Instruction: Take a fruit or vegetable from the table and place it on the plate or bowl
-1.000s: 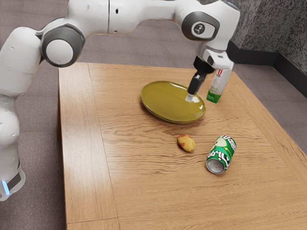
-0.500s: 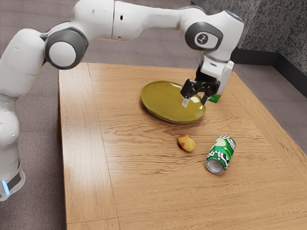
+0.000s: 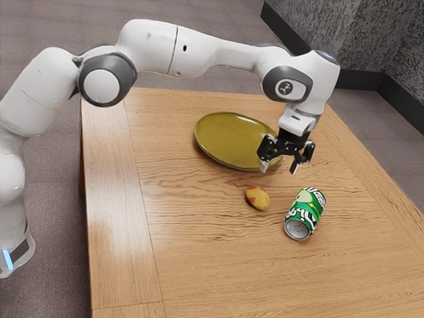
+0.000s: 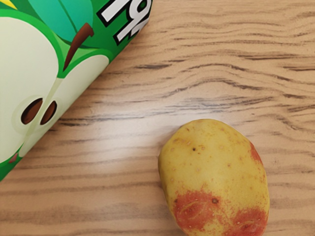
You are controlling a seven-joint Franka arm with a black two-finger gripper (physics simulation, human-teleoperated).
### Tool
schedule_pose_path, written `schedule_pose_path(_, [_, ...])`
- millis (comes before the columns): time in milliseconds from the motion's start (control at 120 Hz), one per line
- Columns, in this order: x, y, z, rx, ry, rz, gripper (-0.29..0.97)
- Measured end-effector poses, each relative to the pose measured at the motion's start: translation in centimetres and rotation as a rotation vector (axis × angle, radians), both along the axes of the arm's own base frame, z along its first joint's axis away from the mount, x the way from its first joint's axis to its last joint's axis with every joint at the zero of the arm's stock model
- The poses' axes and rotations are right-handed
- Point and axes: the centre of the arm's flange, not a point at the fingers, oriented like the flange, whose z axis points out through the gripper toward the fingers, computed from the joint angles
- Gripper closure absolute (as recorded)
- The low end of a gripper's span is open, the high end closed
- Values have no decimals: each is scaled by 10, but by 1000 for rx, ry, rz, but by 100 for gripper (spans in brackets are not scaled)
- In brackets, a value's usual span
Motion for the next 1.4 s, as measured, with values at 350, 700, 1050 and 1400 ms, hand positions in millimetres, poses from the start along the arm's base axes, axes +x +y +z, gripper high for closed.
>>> schedule_pose_path(350, [-3,-3,-33,-11,67,-99,0])
schedule_pose_path(700, [-15,-10,-55,-48,157,-160,0])
schedule_pose_path(1050, [-27,-15,-65,-56,182,-192,-1])
schedule_pose_path(1400, [-20,-18,-76,-65,101,-198,0])
